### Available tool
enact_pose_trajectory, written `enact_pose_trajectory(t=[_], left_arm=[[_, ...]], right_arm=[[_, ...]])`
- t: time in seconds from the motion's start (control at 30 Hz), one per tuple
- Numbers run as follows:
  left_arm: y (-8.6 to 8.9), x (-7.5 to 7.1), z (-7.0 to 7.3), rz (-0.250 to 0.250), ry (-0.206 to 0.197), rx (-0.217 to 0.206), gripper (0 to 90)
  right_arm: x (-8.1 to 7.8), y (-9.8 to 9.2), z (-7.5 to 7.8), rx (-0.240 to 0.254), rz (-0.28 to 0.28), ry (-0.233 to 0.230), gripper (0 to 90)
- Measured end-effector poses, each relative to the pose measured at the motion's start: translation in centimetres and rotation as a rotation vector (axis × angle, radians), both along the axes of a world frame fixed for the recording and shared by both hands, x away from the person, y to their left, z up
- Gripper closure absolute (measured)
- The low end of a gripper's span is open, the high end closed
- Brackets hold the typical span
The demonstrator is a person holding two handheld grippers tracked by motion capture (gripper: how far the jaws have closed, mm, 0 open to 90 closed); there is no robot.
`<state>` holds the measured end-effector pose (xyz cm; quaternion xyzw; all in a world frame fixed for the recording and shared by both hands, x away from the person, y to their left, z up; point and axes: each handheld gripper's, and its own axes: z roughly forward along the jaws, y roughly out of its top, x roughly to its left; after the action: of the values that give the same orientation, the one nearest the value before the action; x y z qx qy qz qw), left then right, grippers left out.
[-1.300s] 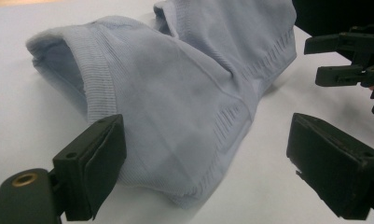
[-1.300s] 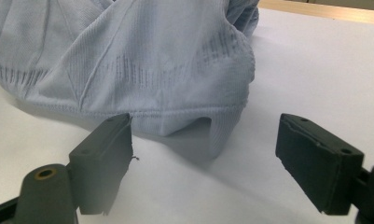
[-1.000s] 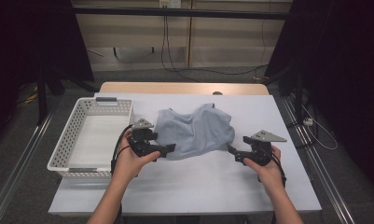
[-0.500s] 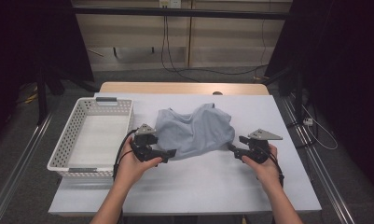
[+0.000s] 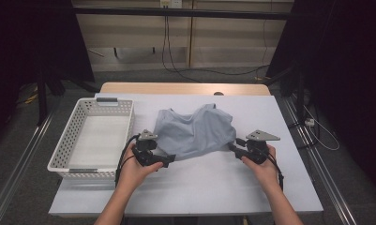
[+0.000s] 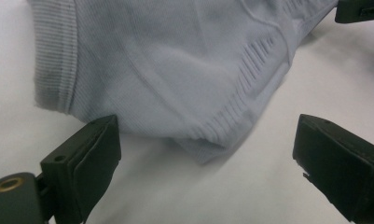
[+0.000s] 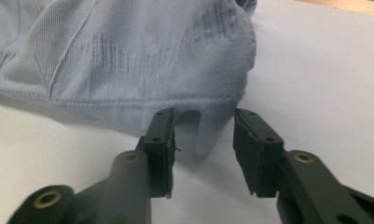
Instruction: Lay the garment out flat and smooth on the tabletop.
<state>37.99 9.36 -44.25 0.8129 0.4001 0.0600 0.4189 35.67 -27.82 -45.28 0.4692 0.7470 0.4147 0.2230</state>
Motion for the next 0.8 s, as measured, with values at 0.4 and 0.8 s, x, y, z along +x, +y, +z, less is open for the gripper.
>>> enact_pose_trajectory(t=[0.4, 0.8], left_arm=[[-0.3, -0.1, -0.6, -0.017, 0.006, 0.035, 17.0], [-0.9, 0.1, -1.3, -0.060, -0.008, 0.078, 43.7]], right_arm=[[0.5, 0.1, -0.1, 0.007, -0.008, 0.041, 86.3], [-0.2, 0.0, 0.3, 0.036, 0.013, 0.041, 86.5]])
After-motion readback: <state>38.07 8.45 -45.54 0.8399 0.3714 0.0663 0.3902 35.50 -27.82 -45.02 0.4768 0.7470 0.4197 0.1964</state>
